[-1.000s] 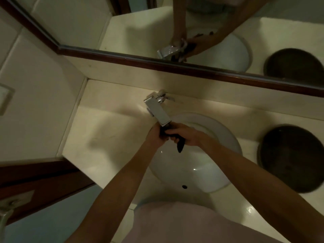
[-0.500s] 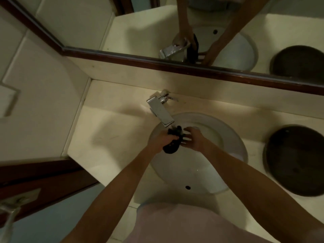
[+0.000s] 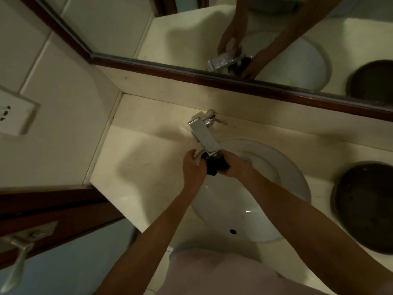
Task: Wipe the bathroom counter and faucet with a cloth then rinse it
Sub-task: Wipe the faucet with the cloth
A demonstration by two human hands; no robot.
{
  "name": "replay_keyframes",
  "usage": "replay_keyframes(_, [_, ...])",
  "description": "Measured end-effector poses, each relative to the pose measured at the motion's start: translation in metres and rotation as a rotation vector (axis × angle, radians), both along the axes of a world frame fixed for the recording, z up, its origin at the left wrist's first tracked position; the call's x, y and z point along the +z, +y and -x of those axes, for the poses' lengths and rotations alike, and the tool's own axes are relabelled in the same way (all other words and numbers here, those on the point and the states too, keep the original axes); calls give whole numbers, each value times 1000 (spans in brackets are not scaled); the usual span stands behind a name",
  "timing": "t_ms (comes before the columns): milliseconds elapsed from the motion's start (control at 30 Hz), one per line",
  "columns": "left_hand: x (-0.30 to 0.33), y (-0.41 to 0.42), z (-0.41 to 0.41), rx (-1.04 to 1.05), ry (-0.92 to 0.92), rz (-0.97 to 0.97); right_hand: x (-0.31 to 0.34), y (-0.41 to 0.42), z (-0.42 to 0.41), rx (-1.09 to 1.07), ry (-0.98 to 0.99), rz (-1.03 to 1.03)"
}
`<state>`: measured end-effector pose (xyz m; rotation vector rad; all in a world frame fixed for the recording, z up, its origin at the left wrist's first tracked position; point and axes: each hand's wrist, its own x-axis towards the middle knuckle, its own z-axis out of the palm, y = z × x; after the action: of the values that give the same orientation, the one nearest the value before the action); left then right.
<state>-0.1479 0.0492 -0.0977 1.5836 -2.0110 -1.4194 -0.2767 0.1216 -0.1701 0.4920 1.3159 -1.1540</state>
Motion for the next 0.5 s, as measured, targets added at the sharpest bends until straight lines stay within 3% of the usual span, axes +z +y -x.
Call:
replay_keyframes(67, [22, -11, 6, 166, 124, 214, 9, -3, -5, -34, -41, 68])
replay_keyframes(133, [50, -21, 19, 91, 222, 463, 19, -8, -7, 20, 3, 76])
replay_keyframes(200, [71, -28, 42, -211, 192, 617, 26, -14, -9, 50, 36, 130])
replay_keyframes(333, [60, -46, 93, -843, -75, 752, 32, -24, -11, 53, 146, 50])
replay_keyframes(400, [49, -49, 106, -1000, -161, 735, 32, -23, -12, 53, 152, 44])
replay_keyframes(500, [44, -48, 109, -1052, -183, 800, 33, -12, -10, 67, 174, 27])
